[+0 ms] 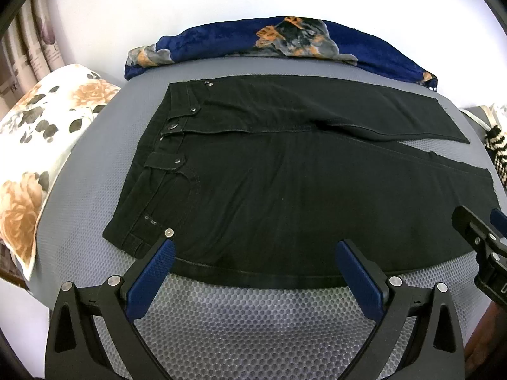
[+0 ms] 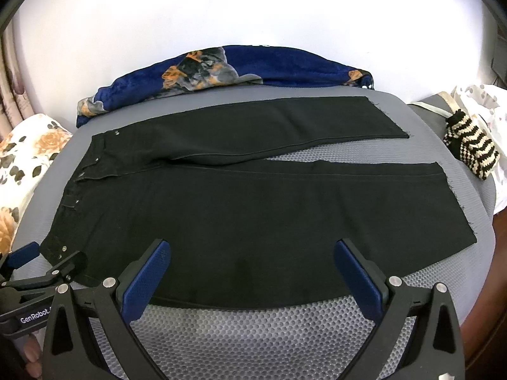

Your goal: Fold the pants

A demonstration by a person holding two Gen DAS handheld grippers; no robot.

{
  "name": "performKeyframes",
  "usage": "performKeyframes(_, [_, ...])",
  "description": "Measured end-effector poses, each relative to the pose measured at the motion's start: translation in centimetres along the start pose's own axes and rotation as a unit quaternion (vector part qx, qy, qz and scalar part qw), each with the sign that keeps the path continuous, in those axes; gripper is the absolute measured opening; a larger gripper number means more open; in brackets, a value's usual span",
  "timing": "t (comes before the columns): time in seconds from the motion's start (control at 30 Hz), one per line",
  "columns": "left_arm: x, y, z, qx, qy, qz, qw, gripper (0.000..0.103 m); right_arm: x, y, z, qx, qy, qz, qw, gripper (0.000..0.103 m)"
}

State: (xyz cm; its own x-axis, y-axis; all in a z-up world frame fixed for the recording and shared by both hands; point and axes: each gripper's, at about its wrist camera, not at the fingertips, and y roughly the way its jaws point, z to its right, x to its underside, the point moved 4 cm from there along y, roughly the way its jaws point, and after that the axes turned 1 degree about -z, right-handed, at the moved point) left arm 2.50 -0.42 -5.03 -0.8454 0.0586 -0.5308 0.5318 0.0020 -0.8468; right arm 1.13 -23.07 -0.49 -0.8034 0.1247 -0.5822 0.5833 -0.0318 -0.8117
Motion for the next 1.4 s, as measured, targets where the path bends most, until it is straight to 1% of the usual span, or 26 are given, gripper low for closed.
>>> performKeyframes(1.4, [-0.22,-0.03,-0.14,-0.001,-0.003,0.002,1.0,0.1,-0.11,-0.16,0.11,0.003,0.003,0.007,1.0,0.102])
